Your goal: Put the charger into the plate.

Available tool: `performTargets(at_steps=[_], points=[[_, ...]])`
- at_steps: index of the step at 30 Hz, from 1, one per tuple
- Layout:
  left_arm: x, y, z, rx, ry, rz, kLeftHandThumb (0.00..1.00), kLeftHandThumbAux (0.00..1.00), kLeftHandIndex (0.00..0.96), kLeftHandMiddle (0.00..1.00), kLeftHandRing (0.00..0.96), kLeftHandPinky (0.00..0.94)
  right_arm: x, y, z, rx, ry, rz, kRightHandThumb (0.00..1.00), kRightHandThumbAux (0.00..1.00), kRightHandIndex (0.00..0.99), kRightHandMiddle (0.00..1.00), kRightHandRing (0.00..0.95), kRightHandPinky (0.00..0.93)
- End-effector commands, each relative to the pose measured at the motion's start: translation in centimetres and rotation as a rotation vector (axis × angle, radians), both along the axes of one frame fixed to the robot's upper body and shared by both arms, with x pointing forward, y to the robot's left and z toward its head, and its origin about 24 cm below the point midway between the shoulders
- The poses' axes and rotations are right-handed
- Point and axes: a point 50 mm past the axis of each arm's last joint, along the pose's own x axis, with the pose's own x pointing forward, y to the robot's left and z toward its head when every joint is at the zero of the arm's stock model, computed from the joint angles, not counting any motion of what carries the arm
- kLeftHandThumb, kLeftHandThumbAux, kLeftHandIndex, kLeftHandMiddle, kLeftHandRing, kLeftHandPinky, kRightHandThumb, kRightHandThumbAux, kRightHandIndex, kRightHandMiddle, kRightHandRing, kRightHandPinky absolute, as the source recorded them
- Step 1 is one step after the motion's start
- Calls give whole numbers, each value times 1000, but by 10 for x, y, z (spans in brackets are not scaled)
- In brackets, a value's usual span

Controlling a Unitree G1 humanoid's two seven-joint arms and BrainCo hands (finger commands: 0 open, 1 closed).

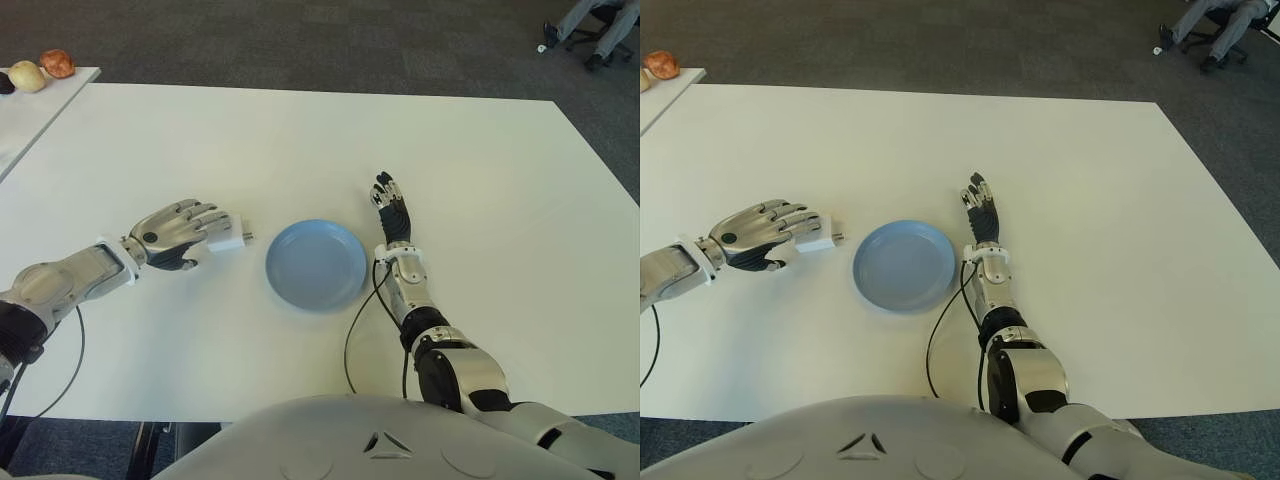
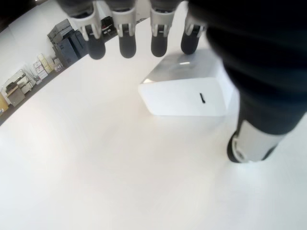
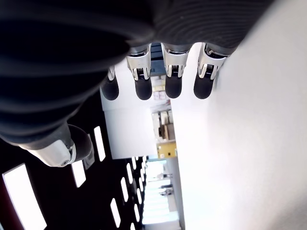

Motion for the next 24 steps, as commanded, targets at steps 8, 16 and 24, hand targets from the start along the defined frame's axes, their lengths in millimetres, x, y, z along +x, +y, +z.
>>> performTargets(at_steps=[8, 16, 24], points=[[-19, 10, 2, -58, 21, -11, 0, 636, 0, 0, 0, 0, -18, -5, -28, 15, 160, -23, 0, 491, 40, 68, 56, 85], [-23, 12, 4, -81, 22, -9, 0, 640, 0, 1, 0, 0, -18, -4, -28, 20, 165, -25, 0, 481, 40, 70, 58, 84], [-22, 14, 4, -105, 5, 22, 0, 647, 0, 0, 0, 0, -18, -5, -29, 22, 168, -26, 0, 484, 35, 70, 58, 83]])
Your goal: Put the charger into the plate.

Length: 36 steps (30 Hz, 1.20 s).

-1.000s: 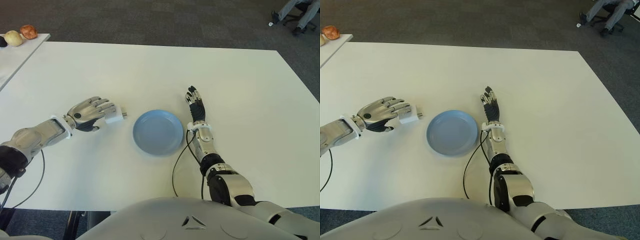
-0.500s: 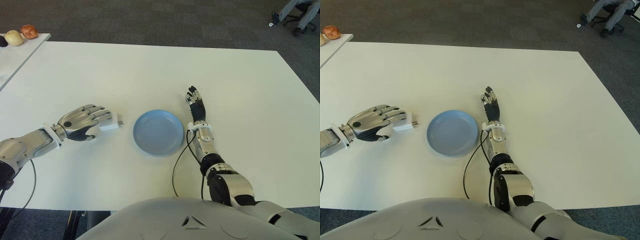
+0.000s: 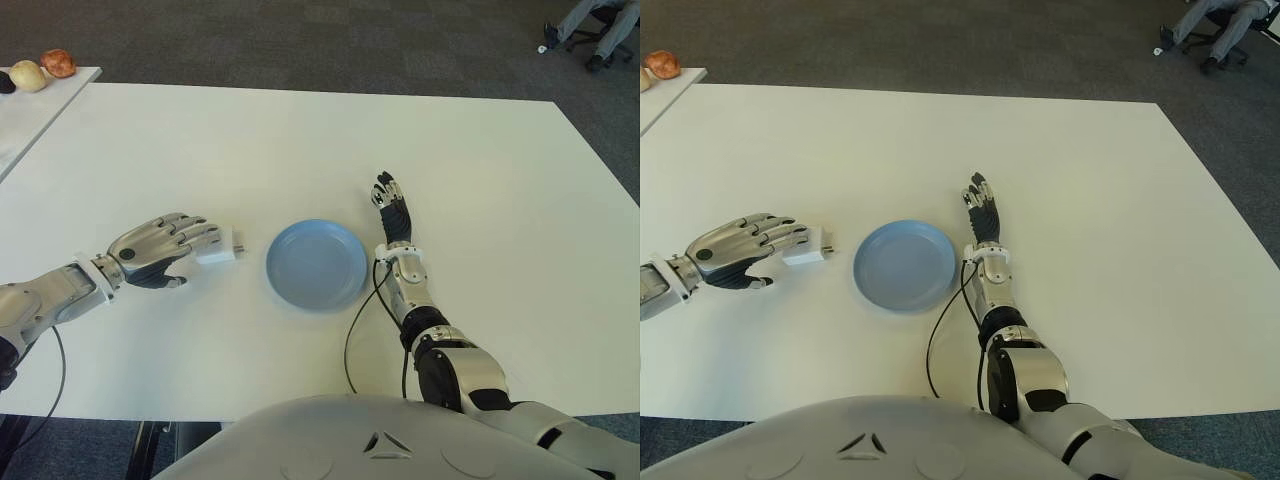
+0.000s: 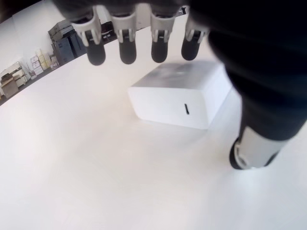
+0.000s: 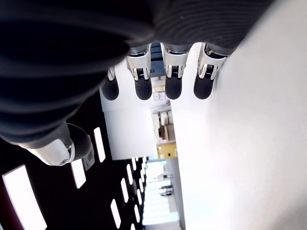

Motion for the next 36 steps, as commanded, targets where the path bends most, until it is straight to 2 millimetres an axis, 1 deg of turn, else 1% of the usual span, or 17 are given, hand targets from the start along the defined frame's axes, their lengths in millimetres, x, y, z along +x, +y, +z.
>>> performTargets(at_steps=[1, 5, 6, 7, 8, 9, 11, 16, 22, 25, 30, 36], points=[[-1, 1, -2, -33, -3, 23, 0, 644, 0, 0, 0, 0, -19, -4, -29, 18, 164, -20, 0, 486, 34, 68, 56, 81], [2, -3, 0, -182, 25, 95, 0, 610, 0, 0, 0, 0, -19, -4, -29, 20, 165, -20, 0, 491, 31, 65, 54, 76], [3, -6, 1, -245, 48, 129, 0, 597, 0, 0, 0, 0, -19, -4, -29, 21, 165, -21, 0, 493, 31, 65, 54, 74], [3, -8, 2, -290, 67, 152, 15, 563, 0, 0, 0, 0, -19, -4, -29, 21, 166, -21, 0, 494, 31, 64, 53, 73], [3, -10, 5, -347, 86, 181, 21, 550, 0, 0, 0, 0, -19, -5, -29, 21, 166, -22, 0, 495, 30, 64, 53, 73], [3, -12, 7, -384, 101, 199, 47, 511, 0, 0, 0, 0, -18, -5, -29, 21, 166, -22, 0, 496, 30, 63, 52, 72], [3, -15, 13, -440, 112, 225, 80, 465, 0, 0, 0, 0, -18, -5, -29, 20, 165, -22, 0, 497, 30, 63, 52, 71], [6, -21, 22, -496, 116, 247, 193, 332, 0, 0, 0, 0, -18, -5, -29, 17, 167, -20, 0, 499, 31, 62, 51, 72], [9, -26, 25, -512, 94, 251, 257, 238, 0, 0, 0, 0, -18, -5, -29, 14, 168, -18, 0, 499, 32, 64, 52, 77], [11, -29, 27, -512, 82, 255, 278, 190, 0, 0, 0, 0, -18, -5, -28, 11, 164, -21, 0, 506, 17, 58, 50, 75], [15, -31, 27, -526, 85, 272, 280, 153, 0, 0, 0, 0, -18, -4, -26, -2, 138, -76, 0, 528, 2, 36, 47, 86], [20, -39, 28, -591, 117, 276, 267, 153, 0, 0, 0, 0, -18, -3, -25, -11, 128, -129, 32, 537, 0, 9, 39, 91]])
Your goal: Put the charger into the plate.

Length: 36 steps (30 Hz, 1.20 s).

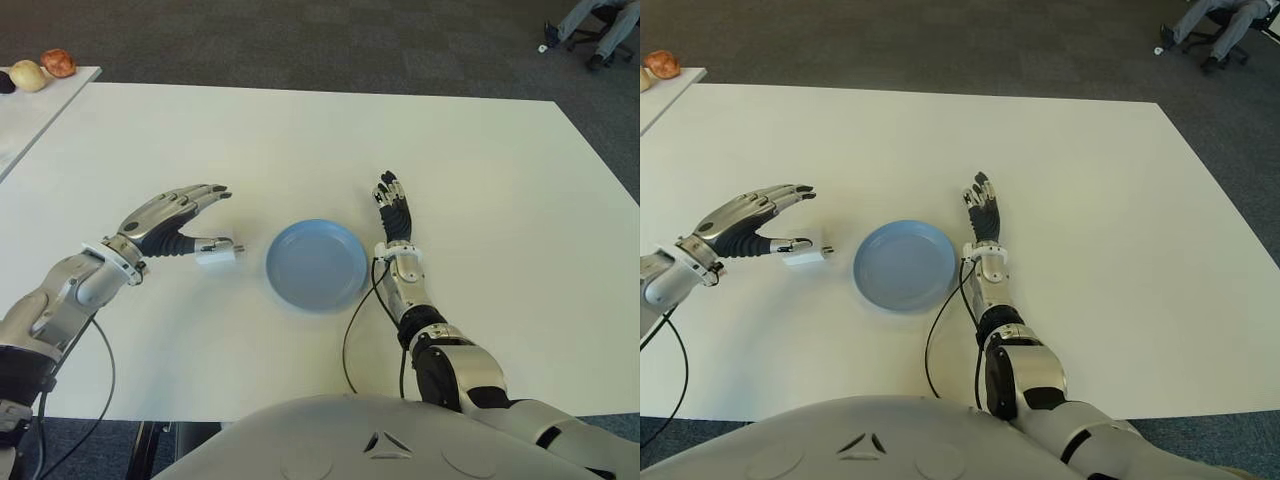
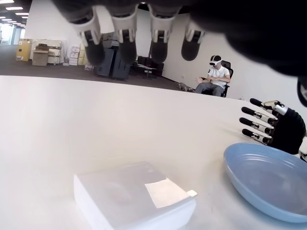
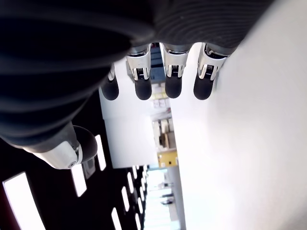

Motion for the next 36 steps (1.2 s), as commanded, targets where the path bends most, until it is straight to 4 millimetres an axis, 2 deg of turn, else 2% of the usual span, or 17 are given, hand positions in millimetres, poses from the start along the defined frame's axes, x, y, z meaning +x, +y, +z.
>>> performTargets(at_steps=[1, 14, 20, 25, 31, 36], points=[[4, -9, -1, -55, 38, -3, 265, 156, 0, 0, 0, 0, -19, -3, -25, -2, 133, -65, 40, 541, 0, 6, 37, 91], [11, -22, -4, -33, 105, 38, 286, 154, 0, 0, 0, 0, -18, 1, -25, 13, 142, -98, 79, 565, 0, 0, 15, 79], [10, -20, -21, 12, 133, 59, 292, 152, 0, 0, 0, 0, -18, 2, -25, 11, 142, -99, 80, 564, 0, 0, 17, 77], [10, -9, -48, 69, 156, 90, 276, 174, 0, 0, 0, 0, -18, 2, -25, 13, 142, -98, 77, 558, 0, 0, 21, 78], [10, -4, -57, 113, 141, 85, 232, 227, 0, 0, 0, 0, -19, 2, -25, 14, 141, -97, 74, 557, 0, 0, 27, 80], [7, 3, -78, 200, 139, 63, 214, 240, 0, 0, 0, 0, -18, 1, -25, 15, 141, -97, 73, 554, 0, 0, 31, 76]])
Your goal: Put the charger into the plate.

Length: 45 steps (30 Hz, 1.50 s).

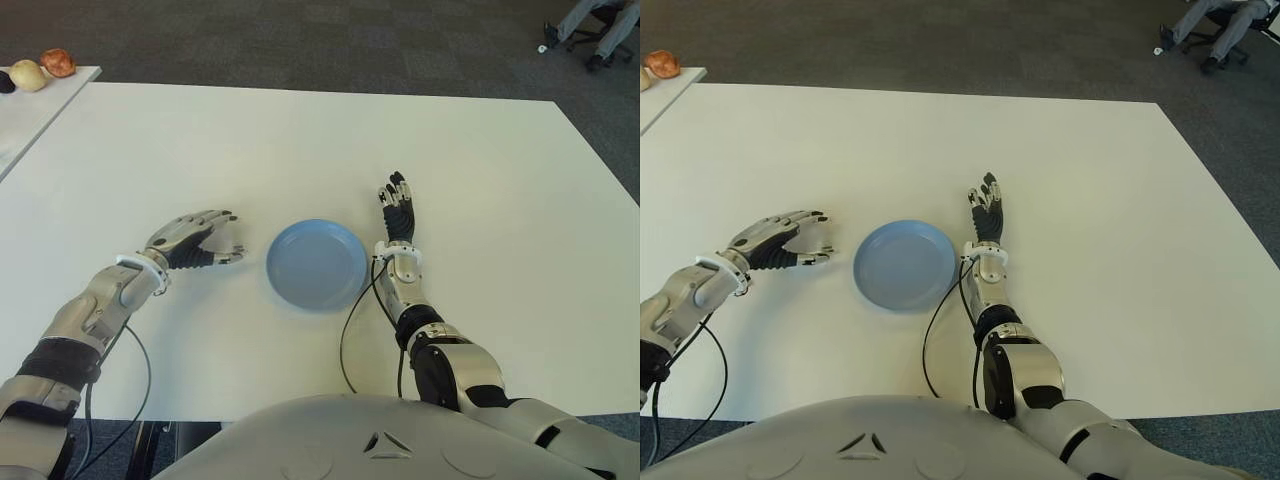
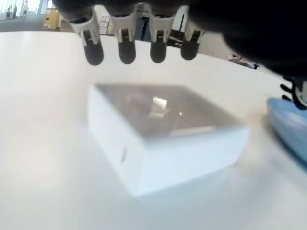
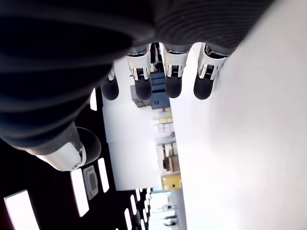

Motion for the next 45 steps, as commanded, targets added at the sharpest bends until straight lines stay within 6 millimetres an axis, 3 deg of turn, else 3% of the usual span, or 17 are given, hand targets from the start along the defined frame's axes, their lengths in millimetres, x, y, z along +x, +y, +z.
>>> performTargets(at_steps=[1, 12, 45], points=[[-1, 4, -18, 81, 3, -36, 214, 236, 0, 0, 0, 0, -17, -2, -25, 15, 136, -15, 73, 553, 0, 0, 32, 76], [-1, 14, -43, 176, 3, -55, 238, 184, 0, 0, 0, 0, -18, -3, -25, 15, 130, -15, 74, 560, 0, 3, 36, 76], [-1, 34, -44, 340, -11, -139, 250, 192, 0, 0, 0, 0, -18, -5, -23, -1, 116, 6, 58, 554, 0, 1, 39, 83]])
